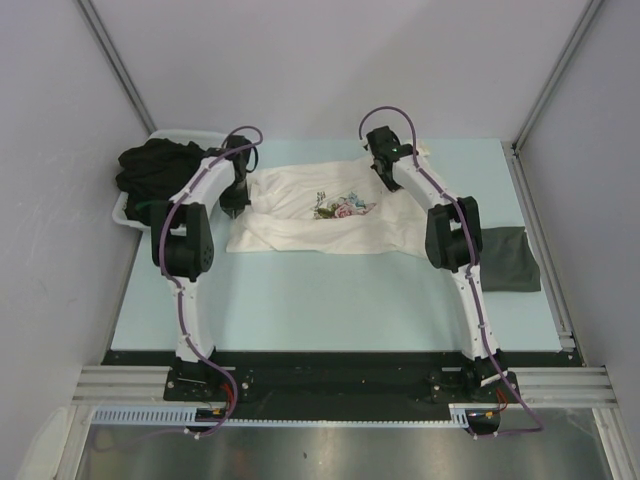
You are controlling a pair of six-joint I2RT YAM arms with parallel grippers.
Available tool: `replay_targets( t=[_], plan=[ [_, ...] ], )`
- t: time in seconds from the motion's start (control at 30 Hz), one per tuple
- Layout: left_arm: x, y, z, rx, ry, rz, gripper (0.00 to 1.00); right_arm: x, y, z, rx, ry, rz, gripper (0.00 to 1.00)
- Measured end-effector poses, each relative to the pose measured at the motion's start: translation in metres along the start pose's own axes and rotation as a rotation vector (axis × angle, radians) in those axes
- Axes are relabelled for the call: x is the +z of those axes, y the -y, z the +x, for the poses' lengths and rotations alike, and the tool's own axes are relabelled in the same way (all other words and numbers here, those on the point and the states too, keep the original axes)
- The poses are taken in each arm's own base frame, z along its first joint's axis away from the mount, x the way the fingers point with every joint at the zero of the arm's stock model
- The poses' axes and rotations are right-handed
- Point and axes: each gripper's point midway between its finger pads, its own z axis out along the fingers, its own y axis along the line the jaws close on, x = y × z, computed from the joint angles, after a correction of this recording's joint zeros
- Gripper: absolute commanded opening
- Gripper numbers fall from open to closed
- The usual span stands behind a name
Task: Fold and stack the t-shirts
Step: Fold the flattened tshirt in 1/3 of the way
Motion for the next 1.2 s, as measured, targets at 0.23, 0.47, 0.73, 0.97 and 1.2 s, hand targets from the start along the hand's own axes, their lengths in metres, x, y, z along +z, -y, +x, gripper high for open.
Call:
replay_targets(
  t=[0.23, 0.47, 0.73, 0.97, 1.2],
  plan=[
    [0.005, -0.001, 0.013, 0.016, -0.029, 0.0, 0.11, 0.001, -0.002, -0.005, 0.01, 0.02, -0.031, 0.0],
    [0.0, -0.002, 0.012, 0.012, -0.016, 0.007, 0.12, 0.004, 0.001, -0.01, 0.021, 0.04, -0.034, 0.0],
    [-0.005, -0.002, 0.014, 0.01, -0.013, 0.017, 0.12, 0.02, 0.011, -0.005, 0.038, 0.028, 0.014, 0.31],
    [-0.012, -0.002, 0.024, 0.016, -0.027, 0.038, 0.13, 0.027, 0.026, 0.002, 0.05, 0.003, 0.08, 0.35],
    [-0.031, 0.004, 0.041, 0.039, -0.023, 0.091, 0.16, 0.011, 0.044, 0.006, 0.051, -0.009, 0.151, 0.42]
  ],
)
